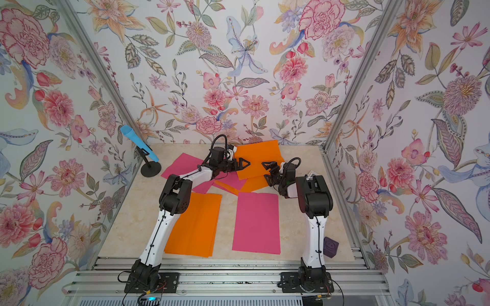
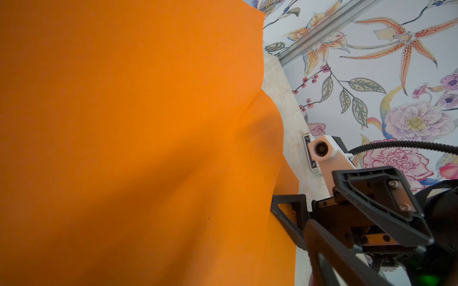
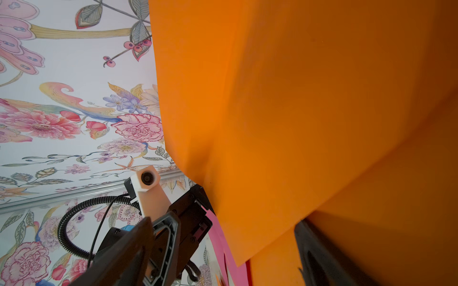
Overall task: Sort the scattered colored papers by color
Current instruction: Pick up the colored paper.
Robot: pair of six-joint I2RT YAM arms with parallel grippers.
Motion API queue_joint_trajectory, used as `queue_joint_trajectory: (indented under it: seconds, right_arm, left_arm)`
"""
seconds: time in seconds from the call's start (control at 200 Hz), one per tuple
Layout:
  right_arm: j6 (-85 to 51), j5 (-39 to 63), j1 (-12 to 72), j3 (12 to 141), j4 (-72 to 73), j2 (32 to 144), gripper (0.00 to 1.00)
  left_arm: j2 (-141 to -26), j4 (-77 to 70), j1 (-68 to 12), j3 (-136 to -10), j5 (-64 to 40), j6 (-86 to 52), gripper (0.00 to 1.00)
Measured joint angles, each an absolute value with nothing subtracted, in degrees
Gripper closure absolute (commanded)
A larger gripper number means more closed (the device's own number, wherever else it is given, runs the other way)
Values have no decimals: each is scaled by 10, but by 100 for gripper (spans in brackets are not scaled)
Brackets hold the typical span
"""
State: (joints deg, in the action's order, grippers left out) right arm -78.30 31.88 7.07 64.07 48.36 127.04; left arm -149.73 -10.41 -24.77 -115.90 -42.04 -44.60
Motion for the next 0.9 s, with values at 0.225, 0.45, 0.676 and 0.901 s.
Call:
queue_joint_trajectory:
  seconds: [0.225,0.45,0.676,0.901]
  right_arm:
    - [-785,319,70,639,488,1271,10]
    - [-788,321,64,636,494,1271,11]
    - [-788,326,57,630,500,1270,11]
    - [-800,328,58,615,518,1267,11]
  left_arm:
    - [-1476,-125,-248,-1137,-425,-471,12]
    - [-1455,-129,-248,-1137,-423,-478,45]
    - [-1454,-104,-248,-1138,-411,-464,79]
    - [-1454,-90,-248,-1139,-400,-459,95]
